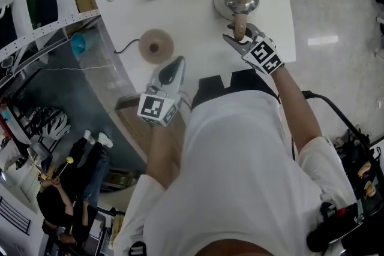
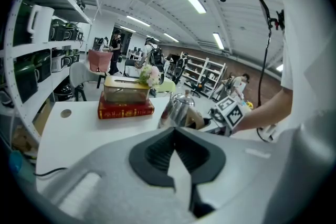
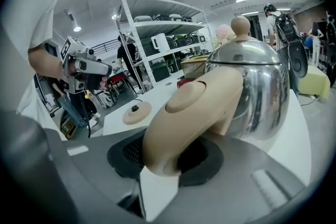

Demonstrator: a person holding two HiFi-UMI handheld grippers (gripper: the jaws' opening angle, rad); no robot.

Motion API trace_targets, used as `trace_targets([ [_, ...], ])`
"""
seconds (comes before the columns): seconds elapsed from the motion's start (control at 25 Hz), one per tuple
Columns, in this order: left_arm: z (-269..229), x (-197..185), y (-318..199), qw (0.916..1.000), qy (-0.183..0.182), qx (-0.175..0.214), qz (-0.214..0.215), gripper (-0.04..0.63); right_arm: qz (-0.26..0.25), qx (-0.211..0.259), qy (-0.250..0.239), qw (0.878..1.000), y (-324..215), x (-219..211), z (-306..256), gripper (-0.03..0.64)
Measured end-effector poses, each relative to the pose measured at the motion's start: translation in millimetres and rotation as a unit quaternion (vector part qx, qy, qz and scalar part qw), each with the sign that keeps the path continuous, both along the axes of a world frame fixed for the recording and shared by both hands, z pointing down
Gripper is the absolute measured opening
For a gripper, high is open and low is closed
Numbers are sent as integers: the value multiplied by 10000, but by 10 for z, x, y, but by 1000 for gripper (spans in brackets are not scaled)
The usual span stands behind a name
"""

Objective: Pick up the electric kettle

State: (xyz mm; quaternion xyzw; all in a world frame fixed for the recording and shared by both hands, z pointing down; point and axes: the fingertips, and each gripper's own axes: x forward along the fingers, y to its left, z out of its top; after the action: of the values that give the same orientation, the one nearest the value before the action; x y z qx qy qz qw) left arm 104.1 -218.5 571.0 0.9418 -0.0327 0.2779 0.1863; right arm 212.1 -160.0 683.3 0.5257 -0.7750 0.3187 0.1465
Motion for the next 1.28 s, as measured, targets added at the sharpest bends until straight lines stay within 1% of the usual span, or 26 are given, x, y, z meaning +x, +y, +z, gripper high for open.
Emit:
trace_targets([
  [0.36, 62, -34, 124, 10000, -50, -83, -15, 2, -205, -67, 155, 9996, 69, -77, 150, 126],
  [0.64, 49, -57, 197, 10000, -36, -59, -40, 2, -271, -70, 181, 9994, 74, -93, 170, 127],
  [0.68, 36, -52, 208, 10000, -27, -53, -45, 2, -309, -97, 180, 9993, 80, -108, 173, 134],
  [0.76, -4, -41, 222, 10000, -1, -31, -60, 2, -353, -159, 153, 9991, 92, -130, 173, 185],
  [0.92, -80, -45, 241, 9999, 63, 55, -92, 2, -253, -209, 42, 9995, 143, -71, 122, 170],
  [1.12, -129, -28, 235, 9998, 90, 105, -147, 2, -348, -257, 106, 9990, 211, -26, 62, 178],
  [1.28, -175, 67, 259, 9998, 148, 135, -94, 2, -379, -325, 159, 9986, 280, 0, 16, 181],
])
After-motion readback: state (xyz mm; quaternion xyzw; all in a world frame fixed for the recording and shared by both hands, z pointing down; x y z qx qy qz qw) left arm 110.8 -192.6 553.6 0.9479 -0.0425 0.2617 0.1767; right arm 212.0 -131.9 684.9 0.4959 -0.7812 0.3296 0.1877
